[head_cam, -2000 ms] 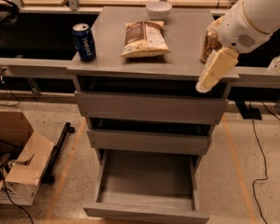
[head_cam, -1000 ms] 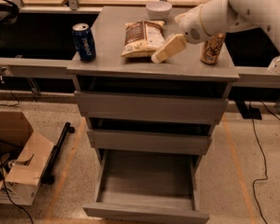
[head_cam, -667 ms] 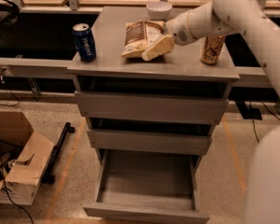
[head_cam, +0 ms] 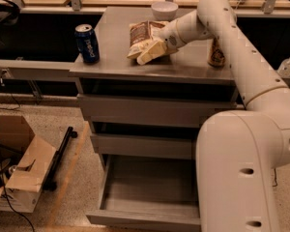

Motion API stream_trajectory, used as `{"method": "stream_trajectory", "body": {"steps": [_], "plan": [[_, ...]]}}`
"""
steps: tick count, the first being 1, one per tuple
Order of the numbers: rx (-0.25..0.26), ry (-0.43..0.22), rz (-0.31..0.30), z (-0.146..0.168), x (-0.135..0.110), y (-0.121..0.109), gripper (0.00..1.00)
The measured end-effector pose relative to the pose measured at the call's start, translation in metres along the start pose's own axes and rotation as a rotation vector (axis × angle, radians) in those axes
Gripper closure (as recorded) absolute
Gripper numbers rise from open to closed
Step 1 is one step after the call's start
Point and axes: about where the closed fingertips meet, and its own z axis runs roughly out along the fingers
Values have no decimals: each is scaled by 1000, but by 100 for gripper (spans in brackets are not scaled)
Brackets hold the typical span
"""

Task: Place brown chip bag into bottom drawer

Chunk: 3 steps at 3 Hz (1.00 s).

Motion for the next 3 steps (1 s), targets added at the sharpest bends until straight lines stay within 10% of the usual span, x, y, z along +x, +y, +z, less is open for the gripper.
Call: {"method": "stream_trajectory", "body": {"steps": [3], "plan": [[78, -50, -67, -52, -7, -21, 72]]}}
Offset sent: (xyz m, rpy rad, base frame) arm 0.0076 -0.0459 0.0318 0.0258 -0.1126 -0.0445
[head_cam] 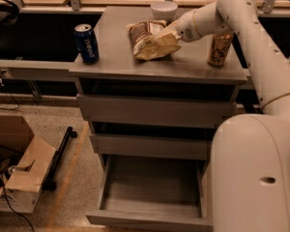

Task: Place brown chip bag into bottom drawer

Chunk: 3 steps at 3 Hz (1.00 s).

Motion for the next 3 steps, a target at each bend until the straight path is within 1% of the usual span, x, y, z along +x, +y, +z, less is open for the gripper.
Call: {"method": "stream_trajectory", "body": {"steps": [1, 2, 3], "plan": [[67, -2, -72, -66, -22, 14, 95], [122, -6, -130, -132, -46, 50, 100], [85, 36, -138, -137, -33, 97, 100]]}}
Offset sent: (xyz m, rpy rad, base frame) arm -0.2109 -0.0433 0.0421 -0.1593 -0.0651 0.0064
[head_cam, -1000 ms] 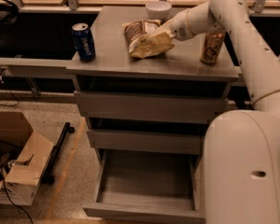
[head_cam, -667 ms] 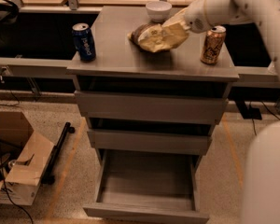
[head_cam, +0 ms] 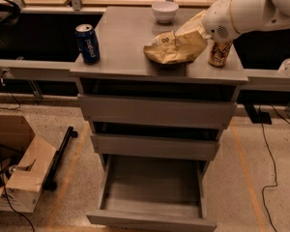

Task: Place brown chip bag into bottom drawer

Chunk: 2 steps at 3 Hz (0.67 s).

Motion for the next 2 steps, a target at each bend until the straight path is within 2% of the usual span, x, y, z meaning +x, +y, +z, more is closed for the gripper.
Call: {"method": "stream_trajectory", "body": {"steps": [2], "plan": [[-97, 55, 13, -12, 9, 73, 100]]}}
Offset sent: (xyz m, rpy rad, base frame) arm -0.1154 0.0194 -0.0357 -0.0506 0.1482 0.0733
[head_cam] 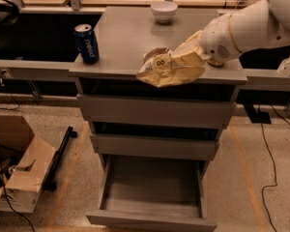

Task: Place brown chip bag into bottom drawer

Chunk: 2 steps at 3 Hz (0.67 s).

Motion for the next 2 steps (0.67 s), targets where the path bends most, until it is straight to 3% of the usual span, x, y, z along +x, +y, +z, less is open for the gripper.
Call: {"method": "stream_trajectory", "body": {"steps": [2], "plan": [[-115, 50, 71, -3, 17, 66, 100]]}}
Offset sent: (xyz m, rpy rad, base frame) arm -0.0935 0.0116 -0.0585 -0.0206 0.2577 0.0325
